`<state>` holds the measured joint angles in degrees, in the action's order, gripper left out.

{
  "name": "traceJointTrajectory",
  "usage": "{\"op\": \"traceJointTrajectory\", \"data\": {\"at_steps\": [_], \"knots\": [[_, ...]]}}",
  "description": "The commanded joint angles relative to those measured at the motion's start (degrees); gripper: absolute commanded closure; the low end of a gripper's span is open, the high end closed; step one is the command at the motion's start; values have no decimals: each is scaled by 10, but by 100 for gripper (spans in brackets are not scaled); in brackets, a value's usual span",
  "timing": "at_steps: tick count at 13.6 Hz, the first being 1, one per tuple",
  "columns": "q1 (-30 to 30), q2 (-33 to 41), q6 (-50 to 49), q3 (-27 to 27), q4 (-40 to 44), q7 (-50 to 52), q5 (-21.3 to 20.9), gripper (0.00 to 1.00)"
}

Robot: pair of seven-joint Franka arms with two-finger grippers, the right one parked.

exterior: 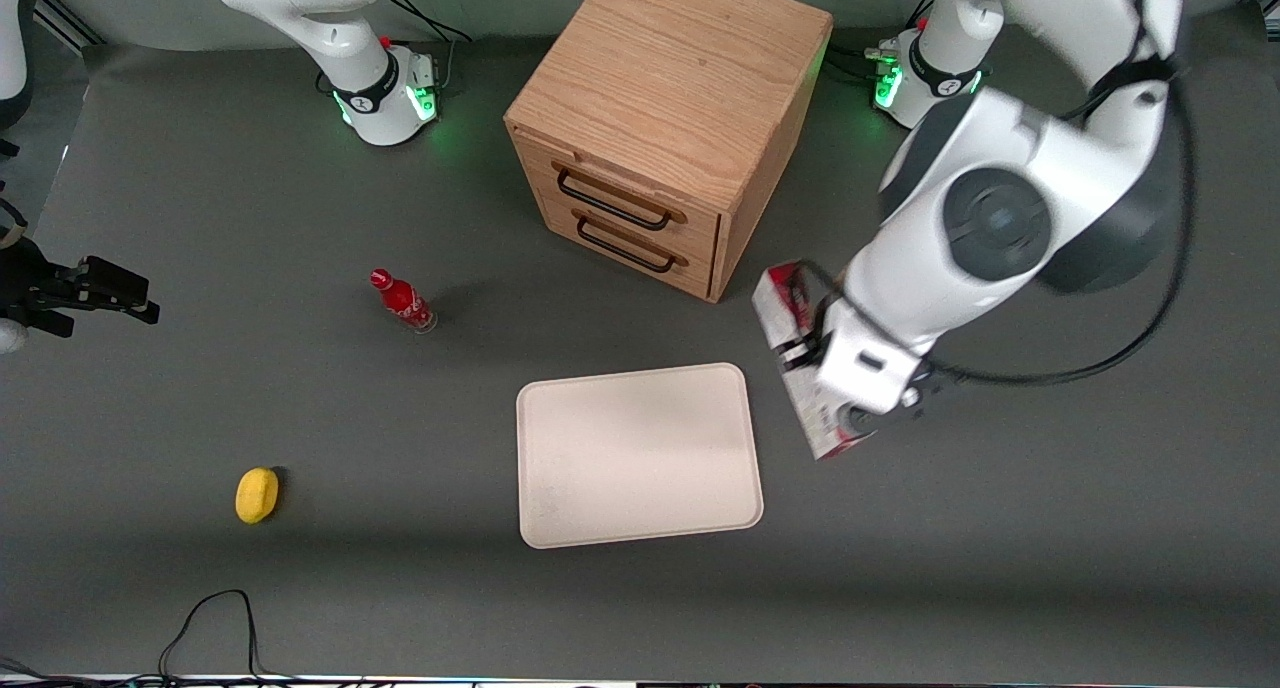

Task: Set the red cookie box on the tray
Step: 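Carry the box over the cream tray and lower it onto the tray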

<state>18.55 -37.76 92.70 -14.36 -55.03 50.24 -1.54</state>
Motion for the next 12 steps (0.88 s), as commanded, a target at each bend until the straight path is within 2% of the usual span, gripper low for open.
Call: {"op": "traceJointTrajectory", "data": {"at_steps": [1,4,7,12], "knots": [[25,-65,24,5,75,9,-17,100],[28,-103,57,5,74,-22,-37,100],[54,-151,91,8,70,-57,-85,100],[58,-201,152,9,44,-107,-96,100]]}}
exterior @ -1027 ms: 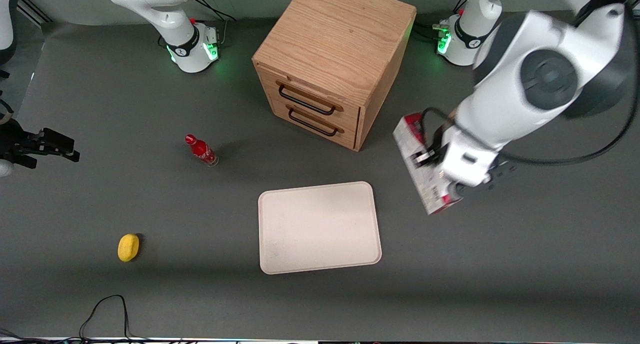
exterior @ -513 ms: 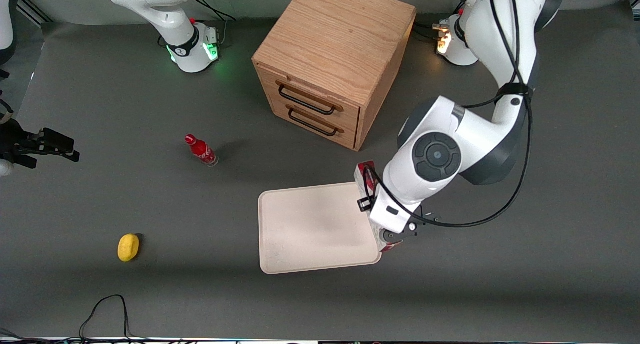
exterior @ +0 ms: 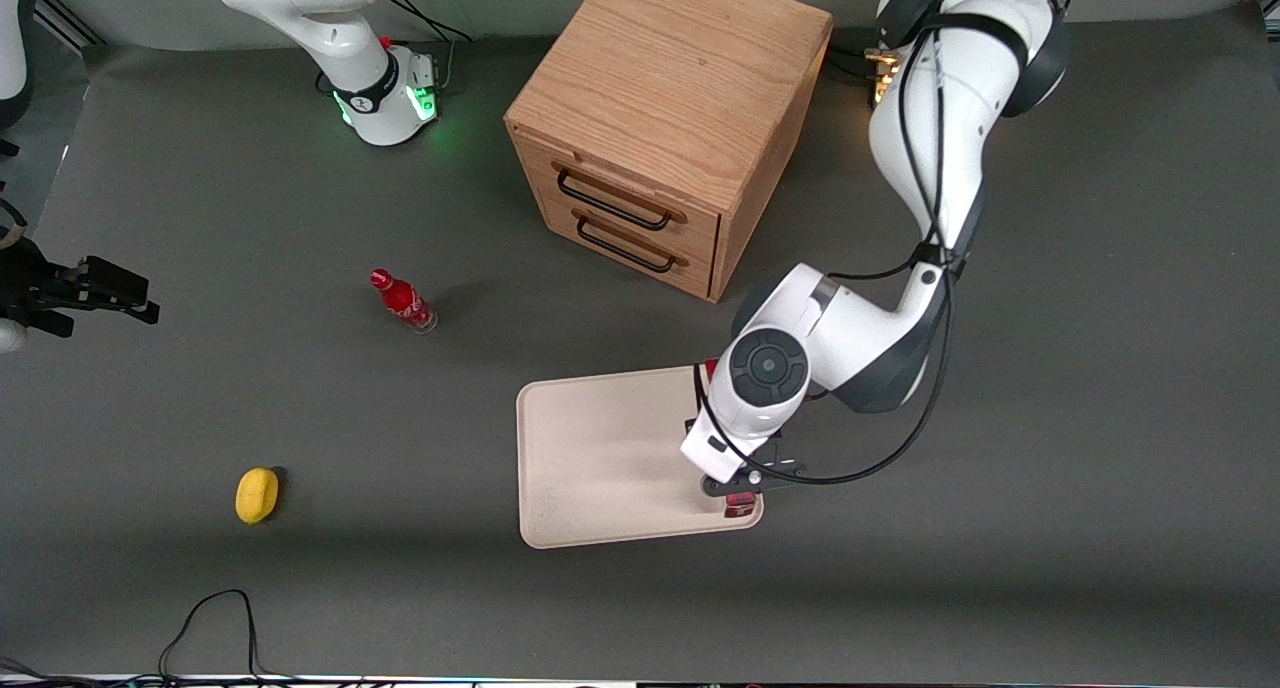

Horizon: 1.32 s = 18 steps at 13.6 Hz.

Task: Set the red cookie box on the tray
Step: 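Carry the box over the cream tray and lower it onto the tray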

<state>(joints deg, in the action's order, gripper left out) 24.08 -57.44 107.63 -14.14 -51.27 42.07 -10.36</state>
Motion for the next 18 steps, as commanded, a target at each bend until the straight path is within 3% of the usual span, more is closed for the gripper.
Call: {"op": "traceJointTrajectory", "data": {"at_steps": [1,10,11,12,18], "knots": [[2,-7,6,7,6,-25,-7,100],[-1,-15,17,6,-1,3,-1,100],[-1,-15,17,6,-2,4,-1,30],[0,-15,18,6,-2,5,-2,0],[0,-15,17,7,-2,6,-2,0]]}}
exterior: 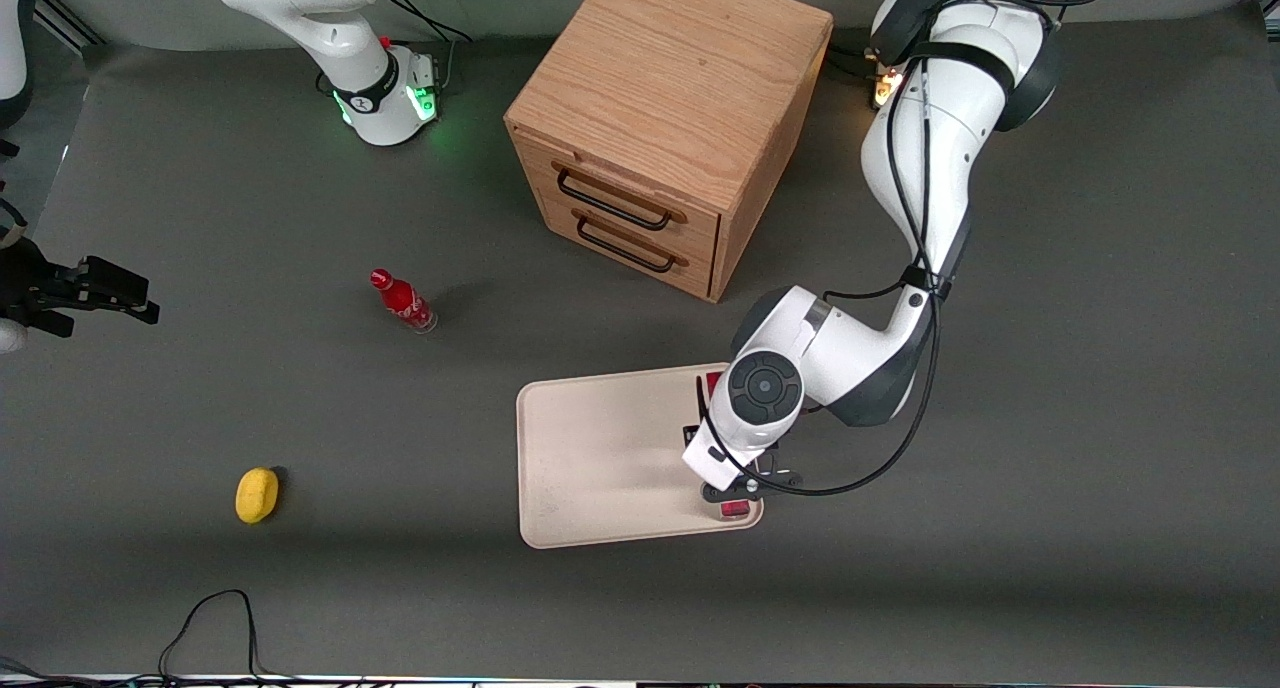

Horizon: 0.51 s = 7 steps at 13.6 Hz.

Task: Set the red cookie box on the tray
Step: 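Open the left gripper to release the box on the tray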

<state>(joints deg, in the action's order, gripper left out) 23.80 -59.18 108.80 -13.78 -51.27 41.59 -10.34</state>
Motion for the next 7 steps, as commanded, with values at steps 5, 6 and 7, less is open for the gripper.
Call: {"op": "traceJointTrajectory", "data": {"at_steps": [5,6,7], "knots": [[-14,56,-54,1,-13,17,-4,0],[-16,77,-73,1,-25,17,-5,0],[-20,117,-83,1,-60,8,-4,0]]}}
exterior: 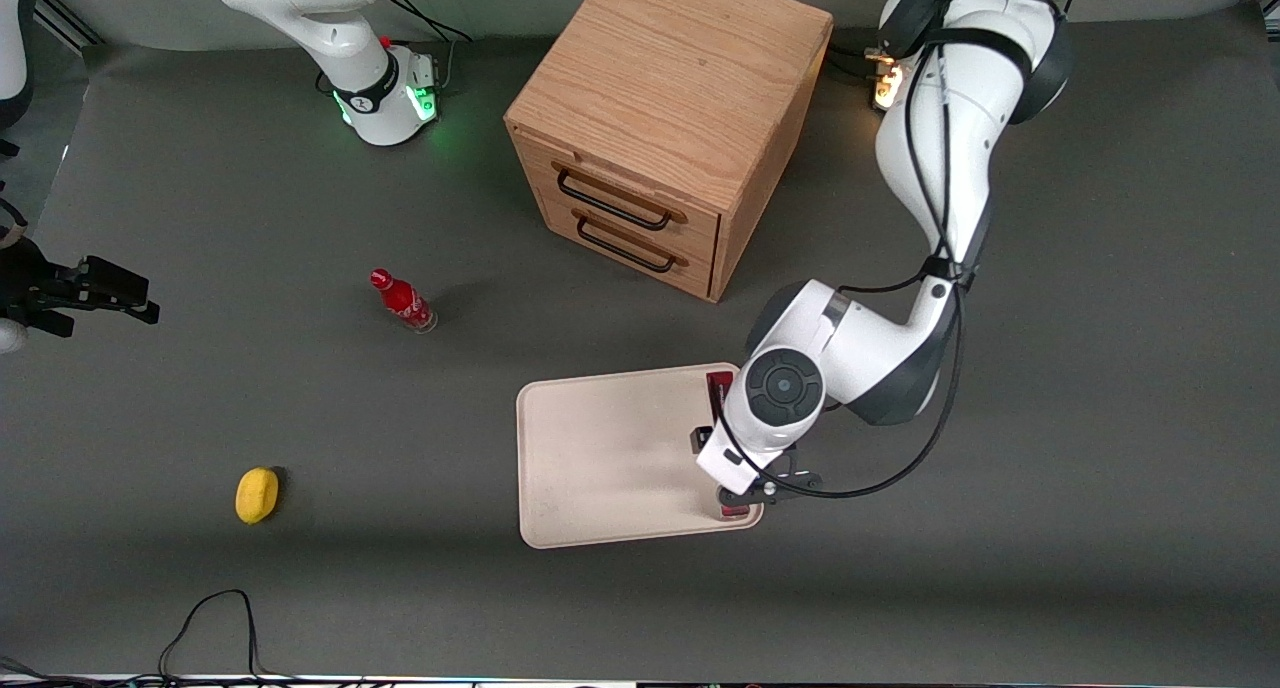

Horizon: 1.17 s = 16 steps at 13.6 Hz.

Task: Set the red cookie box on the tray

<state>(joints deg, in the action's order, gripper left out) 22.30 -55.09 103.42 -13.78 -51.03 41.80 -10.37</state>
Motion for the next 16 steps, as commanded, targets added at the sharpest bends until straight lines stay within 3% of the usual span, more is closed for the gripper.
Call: {"op": "traceJointTrajectory", "data": {"at_steps": [1,4,9,12,16], "knots": [[-22,121,-27,-1,-107,-1,-3,0],[-76,266,-15,-11,-249,-55,46,0],[-160,455,-50,-8,-418,-182,47,0],[-196,510,-99,6,-443,-266,47,0],[-195,541,-138,112,-443,-405,61,0]]}}
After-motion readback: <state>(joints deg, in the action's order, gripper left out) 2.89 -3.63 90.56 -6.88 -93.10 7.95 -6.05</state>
